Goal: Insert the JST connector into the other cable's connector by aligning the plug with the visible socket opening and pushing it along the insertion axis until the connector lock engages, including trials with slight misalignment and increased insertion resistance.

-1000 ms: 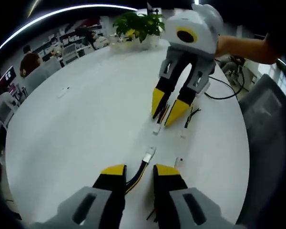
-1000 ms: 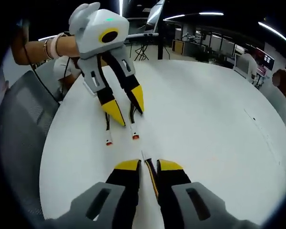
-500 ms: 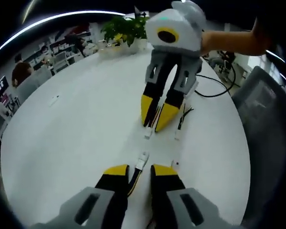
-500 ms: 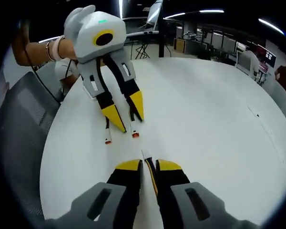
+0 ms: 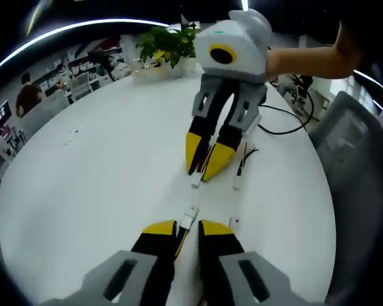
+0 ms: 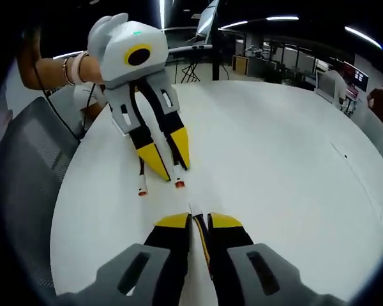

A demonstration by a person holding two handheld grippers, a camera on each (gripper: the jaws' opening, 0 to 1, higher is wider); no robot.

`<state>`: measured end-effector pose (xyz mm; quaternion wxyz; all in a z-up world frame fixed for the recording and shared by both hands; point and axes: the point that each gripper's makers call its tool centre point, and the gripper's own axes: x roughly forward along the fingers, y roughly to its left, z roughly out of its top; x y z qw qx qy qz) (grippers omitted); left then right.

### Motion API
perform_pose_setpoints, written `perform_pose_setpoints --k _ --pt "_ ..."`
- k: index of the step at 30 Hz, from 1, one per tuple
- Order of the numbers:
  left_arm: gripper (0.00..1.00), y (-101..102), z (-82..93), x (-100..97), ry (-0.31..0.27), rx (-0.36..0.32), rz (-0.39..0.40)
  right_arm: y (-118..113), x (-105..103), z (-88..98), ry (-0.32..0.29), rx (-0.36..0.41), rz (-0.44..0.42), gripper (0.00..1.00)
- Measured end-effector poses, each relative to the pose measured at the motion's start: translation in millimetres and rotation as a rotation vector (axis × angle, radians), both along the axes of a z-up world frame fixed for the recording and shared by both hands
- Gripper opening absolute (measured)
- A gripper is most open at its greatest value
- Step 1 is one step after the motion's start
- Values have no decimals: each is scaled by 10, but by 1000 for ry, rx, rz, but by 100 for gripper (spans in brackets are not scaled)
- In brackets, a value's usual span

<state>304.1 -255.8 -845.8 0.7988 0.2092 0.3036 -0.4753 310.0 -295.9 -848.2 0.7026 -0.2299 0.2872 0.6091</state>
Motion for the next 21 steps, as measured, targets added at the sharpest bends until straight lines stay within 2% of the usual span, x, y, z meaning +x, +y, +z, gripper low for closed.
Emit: perform_pose_setpoints --k 4,10,15,18,21 --pt "4 -22 -3 -14 11 -16 -5 2 1 -1 -9 2 0 6" --pt "3 -22 7 -18 1 -36 -11 -1 2 -11 6 10 -10 5" --pt "2 -42 23 -25 -38 -36 -58 4 -11 -10 -9 14 1 5" --pt "1 -42 22 -37 -28 -47 -54 7 -26 -7 -9 24 3 5" --pt "1 -34 23 -21 0 -68 -15 7 -39 2 24 35 -24 5"
